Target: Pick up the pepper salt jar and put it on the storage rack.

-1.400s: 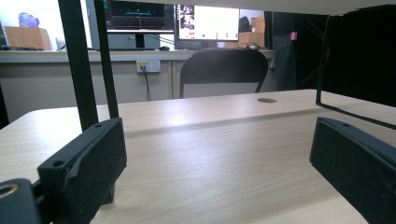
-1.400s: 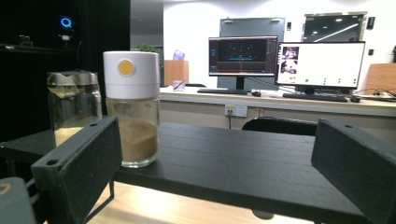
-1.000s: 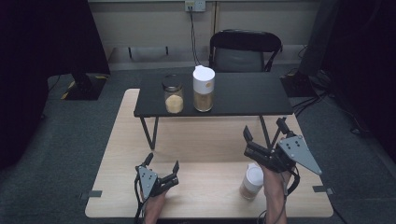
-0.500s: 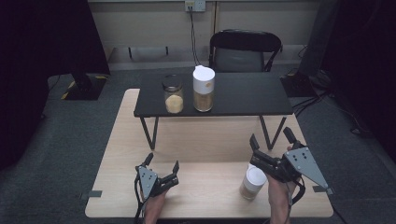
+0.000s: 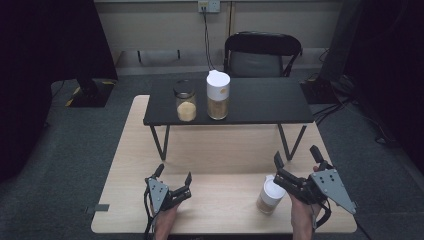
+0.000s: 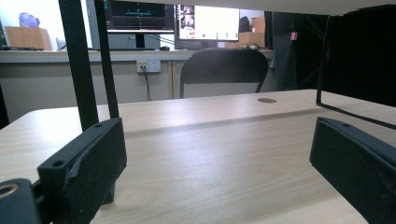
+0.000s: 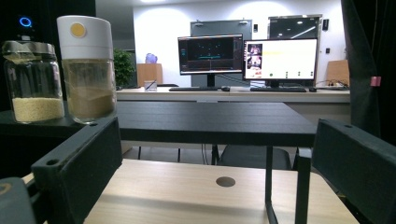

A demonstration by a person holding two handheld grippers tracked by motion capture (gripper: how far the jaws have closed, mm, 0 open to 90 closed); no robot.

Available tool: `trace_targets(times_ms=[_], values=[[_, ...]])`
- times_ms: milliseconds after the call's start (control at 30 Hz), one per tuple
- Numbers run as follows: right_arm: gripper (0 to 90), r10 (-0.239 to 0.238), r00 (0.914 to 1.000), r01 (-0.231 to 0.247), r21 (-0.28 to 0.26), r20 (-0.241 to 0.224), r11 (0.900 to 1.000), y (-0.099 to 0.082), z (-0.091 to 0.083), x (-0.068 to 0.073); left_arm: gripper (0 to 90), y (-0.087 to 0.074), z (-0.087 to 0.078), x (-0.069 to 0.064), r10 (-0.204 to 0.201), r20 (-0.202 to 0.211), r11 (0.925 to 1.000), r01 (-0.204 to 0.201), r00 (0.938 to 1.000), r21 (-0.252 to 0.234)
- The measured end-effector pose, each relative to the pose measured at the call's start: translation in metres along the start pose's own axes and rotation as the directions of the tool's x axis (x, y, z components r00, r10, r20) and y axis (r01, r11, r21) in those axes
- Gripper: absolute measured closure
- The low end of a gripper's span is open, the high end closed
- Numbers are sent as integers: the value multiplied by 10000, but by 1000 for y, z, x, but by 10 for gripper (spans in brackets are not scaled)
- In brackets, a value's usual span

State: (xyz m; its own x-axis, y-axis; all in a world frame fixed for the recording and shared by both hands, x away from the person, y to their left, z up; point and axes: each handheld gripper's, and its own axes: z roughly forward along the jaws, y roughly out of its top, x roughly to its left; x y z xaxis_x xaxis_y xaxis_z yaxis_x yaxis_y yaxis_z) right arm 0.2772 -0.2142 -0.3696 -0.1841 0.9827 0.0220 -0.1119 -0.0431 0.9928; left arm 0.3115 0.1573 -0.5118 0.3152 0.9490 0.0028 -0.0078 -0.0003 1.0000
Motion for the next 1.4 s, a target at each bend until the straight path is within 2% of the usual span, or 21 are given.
trace_targets(times_ms=[533,900,1400], values=[[10,-122,9991,127,-116,399,9999,-21,-12,-8,33,0,0,0,2,-21,10000,-2,10000,3],[11,65,9975,-58,-104,702,9999,-37,-18,-18,35,0,0,0,2,-31,10000,-2,10000,6],[13,74,9930,-70,-37,1175,10000,-64,-25,-29,38,0,0,0,-5,-33,10000,5,10000,-1]])
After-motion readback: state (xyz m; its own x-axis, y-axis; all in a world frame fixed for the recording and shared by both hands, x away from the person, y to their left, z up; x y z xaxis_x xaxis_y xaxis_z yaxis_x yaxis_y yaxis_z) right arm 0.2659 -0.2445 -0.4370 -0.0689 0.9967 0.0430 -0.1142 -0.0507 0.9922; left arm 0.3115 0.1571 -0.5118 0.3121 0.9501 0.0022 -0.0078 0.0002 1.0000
